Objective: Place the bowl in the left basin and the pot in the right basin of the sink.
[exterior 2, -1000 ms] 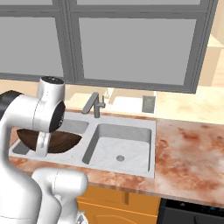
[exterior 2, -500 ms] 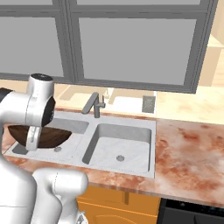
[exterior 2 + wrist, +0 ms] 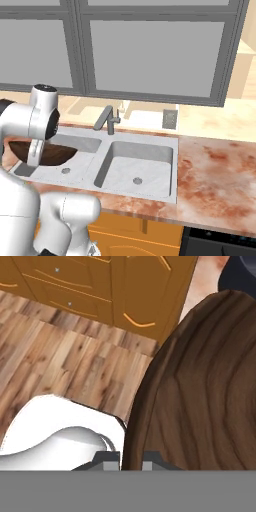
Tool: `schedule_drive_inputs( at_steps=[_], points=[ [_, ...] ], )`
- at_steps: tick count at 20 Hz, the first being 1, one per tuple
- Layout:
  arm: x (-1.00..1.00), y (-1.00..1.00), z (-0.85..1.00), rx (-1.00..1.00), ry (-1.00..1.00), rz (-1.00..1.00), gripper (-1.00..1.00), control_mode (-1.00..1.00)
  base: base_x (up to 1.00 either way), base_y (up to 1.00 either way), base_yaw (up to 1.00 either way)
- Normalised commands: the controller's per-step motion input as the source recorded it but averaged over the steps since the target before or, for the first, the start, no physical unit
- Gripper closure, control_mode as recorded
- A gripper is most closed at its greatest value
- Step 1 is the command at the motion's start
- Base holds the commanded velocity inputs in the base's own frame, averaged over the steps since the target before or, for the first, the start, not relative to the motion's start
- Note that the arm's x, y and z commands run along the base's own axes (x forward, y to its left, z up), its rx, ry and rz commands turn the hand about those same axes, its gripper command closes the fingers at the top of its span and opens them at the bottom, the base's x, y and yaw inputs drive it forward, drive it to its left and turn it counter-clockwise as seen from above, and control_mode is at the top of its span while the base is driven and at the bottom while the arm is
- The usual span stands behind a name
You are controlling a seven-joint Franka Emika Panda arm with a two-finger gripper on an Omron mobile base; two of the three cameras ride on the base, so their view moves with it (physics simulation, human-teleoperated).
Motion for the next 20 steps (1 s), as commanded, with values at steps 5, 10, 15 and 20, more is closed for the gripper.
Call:
schedule_drive_inputs(
  at_steps=[5,10,15,20],
  points=[
    [0.37,0.25,-0.21,0.00,0.08,0.00,1.00,-1.00,0.00,0.00,0.00],
    [0.38,0.13,-0.25,0.00,0.02,-0.01,1.00,-1.00,0.00,0.00,0.00],
    [0.30,0.09,-0.24,0.00,0.01,-0.07,1.00,-1.00,0.00,0.00,0.00],
    [0.28,0.10,-0.23,0.00,0.00,-0.07,1.00,-1.00,0.00,0.00,0.00]
  ],
)
